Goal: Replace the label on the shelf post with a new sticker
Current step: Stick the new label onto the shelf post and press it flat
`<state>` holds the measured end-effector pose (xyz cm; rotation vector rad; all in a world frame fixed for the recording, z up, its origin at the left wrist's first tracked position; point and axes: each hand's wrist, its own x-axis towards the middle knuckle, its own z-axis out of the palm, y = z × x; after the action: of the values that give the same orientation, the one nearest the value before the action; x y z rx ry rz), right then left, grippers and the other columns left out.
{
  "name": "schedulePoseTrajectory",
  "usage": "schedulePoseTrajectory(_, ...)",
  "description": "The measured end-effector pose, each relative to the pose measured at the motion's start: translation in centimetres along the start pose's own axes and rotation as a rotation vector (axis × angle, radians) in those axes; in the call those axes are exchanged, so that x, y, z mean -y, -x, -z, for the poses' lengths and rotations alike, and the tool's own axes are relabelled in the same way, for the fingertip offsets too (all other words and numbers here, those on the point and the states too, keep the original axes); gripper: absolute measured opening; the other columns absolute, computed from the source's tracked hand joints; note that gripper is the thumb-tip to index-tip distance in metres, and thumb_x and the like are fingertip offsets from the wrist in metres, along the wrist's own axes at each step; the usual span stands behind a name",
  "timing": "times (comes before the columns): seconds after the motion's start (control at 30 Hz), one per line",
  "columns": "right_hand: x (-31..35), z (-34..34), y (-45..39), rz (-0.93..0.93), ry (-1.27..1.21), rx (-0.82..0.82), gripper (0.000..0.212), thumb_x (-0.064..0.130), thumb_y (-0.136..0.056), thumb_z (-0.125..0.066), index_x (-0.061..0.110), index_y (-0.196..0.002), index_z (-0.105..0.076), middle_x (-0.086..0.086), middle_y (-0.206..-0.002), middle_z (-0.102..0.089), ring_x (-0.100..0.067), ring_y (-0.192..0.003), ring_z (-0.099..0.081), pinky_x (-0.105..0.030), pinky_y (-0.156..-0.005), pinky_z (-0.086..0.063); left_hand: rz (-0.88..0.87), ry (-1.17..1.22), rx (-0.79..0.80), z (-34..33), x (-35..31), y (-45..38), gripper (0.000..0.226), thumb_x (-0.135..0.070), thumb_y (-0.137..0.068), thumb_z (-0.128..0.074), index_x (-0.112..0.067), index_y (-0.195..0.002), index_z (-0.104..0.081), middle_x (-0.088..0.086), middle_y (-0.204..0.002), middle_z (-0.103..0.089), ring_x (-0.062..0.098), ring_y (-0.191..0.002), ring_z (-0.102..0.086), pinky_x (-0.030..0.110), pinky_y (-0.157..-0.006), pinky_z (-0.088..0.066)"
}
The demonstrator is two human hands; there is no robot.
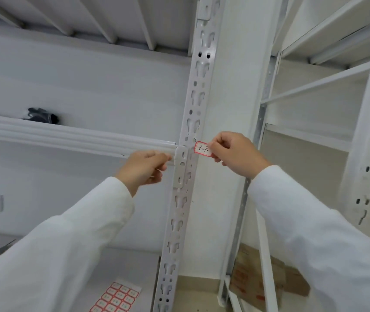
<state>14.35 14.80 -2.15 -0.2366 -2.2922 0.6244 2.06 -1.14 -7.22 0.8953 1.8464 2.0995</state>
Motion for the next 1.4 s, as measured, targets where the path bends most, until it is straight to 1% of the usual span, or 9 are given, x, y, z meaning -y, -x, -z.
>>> schedulePoseTrajectory(0.1, 0.9, 0.6, -1.9, -0.017, 0.167, 0.049, 0.024, 0.027, -0.087, -0.051, 0.006, -0.087, -0.061, -0.002, -0.081, -0.068, -0.022, -0.075, -0.062, -0.038, -0.074, -0.053, -0.161, -0.038, -0.083, 0.1, -1.3, -1.2, 0.021, -0.015, -0.088, -0.062, -0.018, -0.067, -0.064, -0.003, -0.057, -0.054, 0.002, -0.035, -0.045, 0.017, -0.051, -0.047)
schedulePoseTrajectory(0.2, 2.1, 0.6, -3.4, -0.013, 0.275, 0.047, 0.023, 0.027, -0.086, -0.051, 0.006, -0.082, -0.059, -0.005, -0.08, -0.066, -0.021, -0.069, -0.054, -0.031, -0.065, -0.047, -0.315, -0.091, -0.13, 0.0, -2.3, -2.7, 0.017, -0.017, -0.087, -0.063, -0.02, -0.07, -0.063, -0.004, -0.064, -0.058, 0.005, -0.054, -0.052, 0.02, -0.063, -0.046)
schedulePoseTrajectory(0.33, 3.4, 0.2, -4.6, -0.018, 0.311, 0.095, 0.019, 0.022, -0.084, -0.05, 0.007, -0.078, -0.059, -0.007, -0.074, -0.058, -0.02, -0.065, -0.05, -0.029, -0.064, -0.044, -0.441, -0.227, -0.133, -1.0, -3.2, -4.6, 0.01, -0.015, -0.088, -0.062, -0.016, -0.095, -0.069, -0.011, -0.079, -0.063, 0.002, -0.073, -0.059, 0.003, -0.066, -0.045)
schedulePoseTrajectory(0.37, 3.5, 0.1, -4.8, -0.028, 0.296, 0.101, 0.016, 0.022, -0.083, -0.05, 0.01, -0.075, -0.057, -0.007, -0.074, -0.058, -0.02, -0.065, -0.051, -0.031, -0.065, -0.046, -0.437, -0.266, -0.087, -1.3, -3.1, -5.1, 0.015, -0.017, -0.089, -0.061, -0.014, -0.102, -0.068, -0.009, -0.085, -0.066, 0.005, -0.08, -0.063, 0.006, -0.073, -0.048)
schedulePoseTrajectory(0.47, 3.6, -0.3, -5.3, -0.06, 0.208, 0.109, 0.02, 0.024, -0.083, -0.05, 0.014, -0.066, -0.049, -0.009, -0.076, -0.064, -0.024, -0.07, -0.061, -0.039, -0.075, -0.056, -0.411, -0.361, 0.008, -2.1, -2.7, -6.0, 0.038, -0.032, -0.083, -0.051, -0.022, -0.117, -0.064, -0.005, -0.106, -0.073, 0.015, -0.104, -0.066, 0.037, -0.098, -0.05)
schedulePoseTrajectory(0.6, 3.7, -0.8, -5.5, -0.095, 0.135, 0.088, 0.018, 0.022, -0.083, -0.051, 0.014, -0.067, -0.05, -0.005, -0.074, -0.066, -0.02, -0.07, -0.061, -0.038, -0.077, -0.056, -0.351, -0.409, 0.018, -1.9, -2.8, -6.7, 0.048, -0.037, -0.074, -0.04, -0.035, -0.118, -0.06, -0.003, -0.098, -0.076, 0.02, -0.101, -0.067, 0.044, -0.096, -0.05)
schedulePoseTrajectory(0.83, 4.0, -1.3, -5.1, -0.141, 0.091, 0.072, 0.018, 0.019, -0.083, -0.053, 0.013, -0.066, -0.052, -0.003, -0.07, -0.065, -0.012, -0.063, -0.06, -0.031, -0.071, -0.056, -0.322, -0.369, 0.102, -1.3, -3.2, -6.4, 0.036, -0.027, -0.09, -0.052, -0.028, -0.126, -0.057, 0.006, -0.104, -0.075, 0.024, -0.105, -0.066, 0.044, -0.101, -0.047)
schedulePoseTrajectory(1.17, 3.7, -2.0, -4.8, -0.167, 0.118, 0.031, 0.014, 0.025, -0.078, -0.055, 0.013, -0.072, -0.057, -0.01, -0.076, -0.064, -0.025, -0.074, -0.06, -0.048, -0.084, -0.054, -0.317, -0.311, 0.188, -1.1, -3.5, -6.1, 0.047, -0.008, -0.086, -0.061, -0.019, -0.132, -0.054, 0.006, -0.11, -0.073, 0.021, -0.104, -0.068, 0.039, -0.104, -0.046)
schedulePoseTrajectory(1.4, 3.6, -2.2, -4.7, -0.16, 0.103, -0.008, 0.019, 0.02, -0.08, -0.052, 0.005, -0.075, -0.063, -0.018, -0.083, -0.068, -0.023, -0.071, -0.058, -0.047, -0.082, -0.054, -0.321, -0.322, 0.22, -1.0, -3.5, -6.0, 0.052, -0.003, -0.084, -0.061, -0.018, -0.133, -0.052, 0.005, -0.109, -0.074, 0.023, -0.106, -0.068, 0.037, -0.102, -0.048)
